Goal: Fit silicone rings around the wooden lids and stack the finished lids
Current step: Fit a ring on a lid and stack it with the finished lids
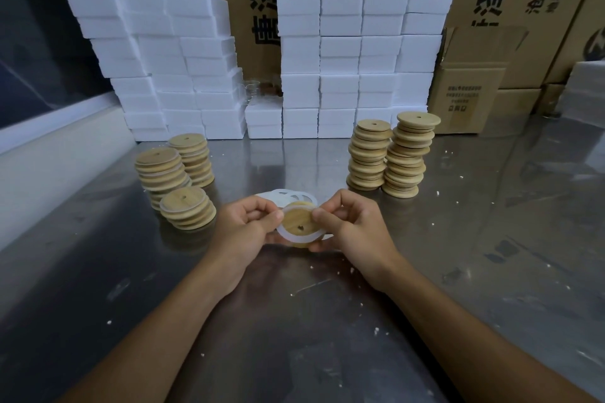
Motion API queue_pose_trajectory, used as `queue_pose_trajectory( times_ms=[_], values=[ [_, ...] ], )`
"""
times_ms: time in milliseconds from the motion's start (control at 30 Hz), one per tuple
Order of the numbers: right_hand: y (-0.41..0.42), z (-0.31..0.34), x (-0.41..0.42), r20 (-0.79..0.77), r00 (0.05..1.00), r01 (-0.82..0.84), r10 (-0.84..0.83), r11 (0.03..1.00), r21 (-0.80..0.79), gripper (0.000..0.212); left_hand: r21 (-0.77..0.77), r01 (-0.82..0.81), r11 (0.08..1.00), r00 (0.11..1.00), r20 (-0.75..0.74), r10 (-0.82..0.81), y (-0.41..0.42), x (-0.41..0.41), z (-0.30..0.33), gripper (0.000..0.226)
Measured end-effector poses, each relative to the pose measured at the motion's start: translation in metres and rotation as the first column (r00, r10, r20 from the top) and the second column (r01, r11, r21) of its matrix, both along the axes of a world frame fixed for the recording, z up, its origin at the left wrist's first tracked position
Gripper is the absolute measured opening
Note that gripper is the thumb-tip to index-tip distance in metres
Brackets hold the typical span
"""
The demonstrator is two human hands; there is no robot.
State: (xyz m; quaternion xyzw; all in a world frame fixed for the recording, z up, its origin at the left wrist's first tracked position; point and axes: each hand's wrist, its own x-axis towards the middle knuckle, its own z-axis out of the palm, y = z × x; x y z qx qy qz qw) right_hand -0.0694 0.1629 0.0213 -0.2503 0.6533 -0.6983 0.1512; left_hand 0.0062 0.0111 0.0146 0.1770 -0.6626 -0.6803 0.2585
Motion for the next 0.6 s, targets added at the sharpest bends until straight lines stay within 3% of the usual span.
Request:
queue_pose_trajectory(
  times_ms=[267, 600],
  values=[
    [0.0019, -0.0017, -0.0045, 0.09, 0.996, 0.003, -0.002, 1.0, -0.013, 0.019, 0.041, 0.01, 0.999, 1.0, 0.024, -0.011, 0.0003, 0.002, 0.0042, 0.015],
    [0.0031, -0.0065, -0.0097, 0.022, 0.999, 0.039, -0.039, 0.999, -0.016, 0.012, -0.058, 0.021, 0.998, 0.999, 0.051, -0.018, 0.0047, 0.003, 0.0039, 0.011]
  ],
)
